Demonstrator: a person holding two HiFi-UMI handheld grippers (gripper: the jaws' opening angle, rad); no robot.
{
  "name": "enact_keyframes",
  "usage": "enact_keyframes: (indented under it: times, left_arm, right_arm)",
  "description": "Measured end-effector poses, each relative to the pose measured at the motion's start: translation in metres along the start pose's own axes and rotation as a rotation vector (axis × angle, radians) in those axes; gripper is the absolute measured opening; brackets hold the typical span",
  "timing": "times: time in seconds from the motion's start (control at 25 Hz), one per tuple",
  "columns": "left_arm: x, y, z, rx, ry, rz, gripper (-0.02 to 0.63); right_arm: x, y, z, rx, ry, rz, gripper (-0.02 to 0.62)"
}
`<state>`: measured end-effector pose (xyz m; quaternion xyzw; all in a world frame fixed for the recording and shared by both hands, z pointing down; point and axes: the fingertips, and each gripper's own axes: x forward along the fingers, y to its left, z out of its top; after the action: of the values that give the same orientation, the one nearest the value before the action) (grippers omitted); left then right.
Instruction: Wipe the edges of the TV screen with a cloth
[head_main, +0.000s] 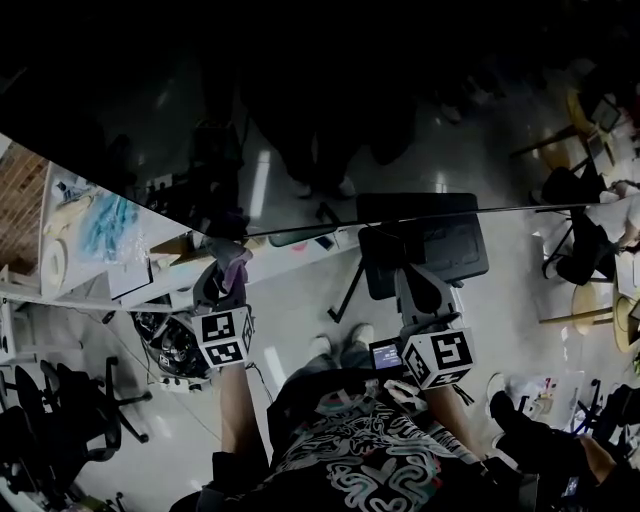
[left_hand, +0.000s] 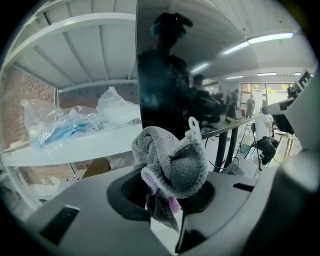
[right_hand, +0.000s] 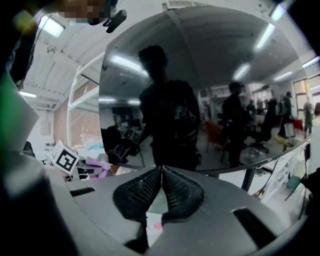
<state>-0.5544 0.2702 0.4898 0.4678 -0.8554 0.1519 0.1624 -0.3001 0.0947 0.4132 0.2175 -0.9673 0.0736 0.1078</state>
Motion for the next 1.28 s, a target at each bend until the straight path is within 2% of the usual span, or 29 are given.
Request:
enact_keyframes:
  times: [0.16,0.48,0.64,0.84,1.12,1.28]
  left_arm:
    - [0.002,-0.001,0.0,-0.015,-0.012,-0.001,0.112]
    - [0.004,0.002,0.0,-0.066,-0.059,-0.022,0.112]
    - [0.003,-0.001,-0.001,-0.073,-0.059,-0.029,0.112]
    - [0.007,-0.001,-0.001,-0.09,-0.07,-0.02,0.113]
    - [0.01,-0.007,0.002,-0.103,-0.06,-0.05,0.112]
    - [0.011,-0.013,0.004,-0.075,-0.058,-0.091,0.112]
  right_arm:
    - [0.018,0.001,0.007,-0.025,-0.023,-0.085,0.029]
    - [0.048,0.038,-0.008,-0.063,0.038,-0.058,0.029]
    - [0.055,0.046,-0.008,-0.057,0.014,-0.078,0.031]
    - [0.066,0.055,-0.006,-0.103,0.001,-0.074,0.031]
    - [0.075,0.066,-0.009,-0.083,0.028,-0.046,0.031]
    - [0.071,0.07,-0.014,-0.047,0.023,-0.044,0.031]
